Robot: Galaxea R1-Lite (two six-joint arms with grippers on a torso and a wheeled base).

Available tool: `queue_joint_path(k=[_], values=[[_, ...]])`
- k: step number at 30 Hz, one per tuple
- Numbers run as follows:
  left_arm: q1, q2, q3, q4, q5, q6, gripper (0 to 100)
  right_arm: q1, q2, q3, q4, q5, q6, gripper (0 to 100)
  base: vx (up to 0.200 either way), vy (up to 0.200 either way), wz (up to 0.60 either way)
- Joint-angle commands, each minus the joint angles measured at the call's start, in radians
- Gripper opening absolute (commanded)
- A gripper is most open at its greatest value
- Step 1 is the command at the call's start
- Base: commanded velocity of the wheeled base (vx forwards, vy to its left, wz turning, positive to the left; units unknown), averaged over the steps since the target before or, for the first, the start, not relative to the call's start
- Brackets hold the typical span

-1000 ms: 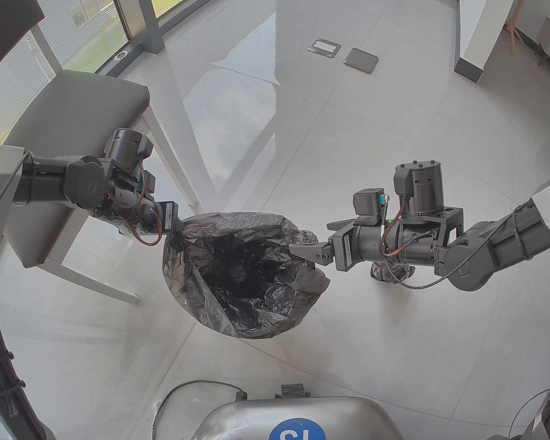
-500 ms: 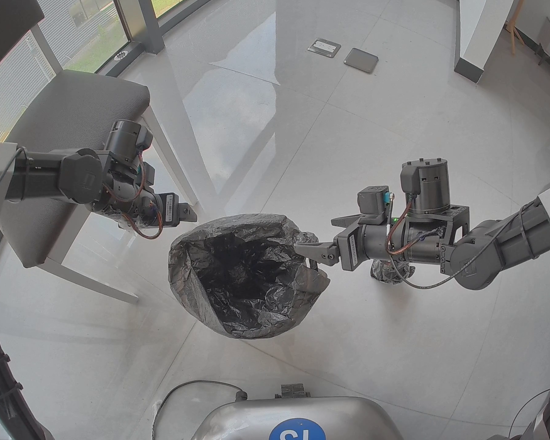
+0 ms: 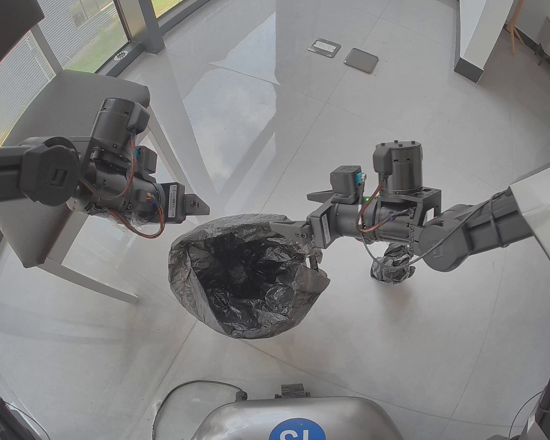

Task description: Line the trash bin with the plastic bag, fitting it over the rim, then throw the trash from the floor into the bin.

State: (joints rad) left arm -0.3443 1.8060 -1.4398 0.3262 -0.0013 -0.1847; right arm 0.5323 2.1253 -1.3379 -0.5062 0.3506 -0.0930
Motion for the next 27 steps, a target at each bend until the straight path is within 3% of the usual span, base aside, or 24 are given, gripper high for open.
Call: queue_joint_path(k=[1, 4, 10, 27], values=[[-0.012, -0.076, 0.030, -0.001, 0.000, -0.001, 100, 0.023, 0.090, -0.060, 0.014, 0.001, -0.025, 100, 0.000, 0.000, 0.00], [-0.013, -0.094, 0.041, -0.004, 0.000, -0.001, 100, 0.005, 0.108, -0.057, 0.032, 0.001, -0.100, 100, 0.000, 0.000, 0.00], [-0.029, -0.103, 0.038, -0.007, 0.000, -0.001, 100, -0.014, 0.127, -0.060, 0.049, 0.001, -0.152, 100, 0.000, 0.000, 0.00], [-0.038, -0.119, 0.041, -0.050, -0.005, 0.001, 100, -0.055, 0.220, -0.147, 0.043, 0.005, -0.177, 100, 0.000, 0.000, 0.00]])
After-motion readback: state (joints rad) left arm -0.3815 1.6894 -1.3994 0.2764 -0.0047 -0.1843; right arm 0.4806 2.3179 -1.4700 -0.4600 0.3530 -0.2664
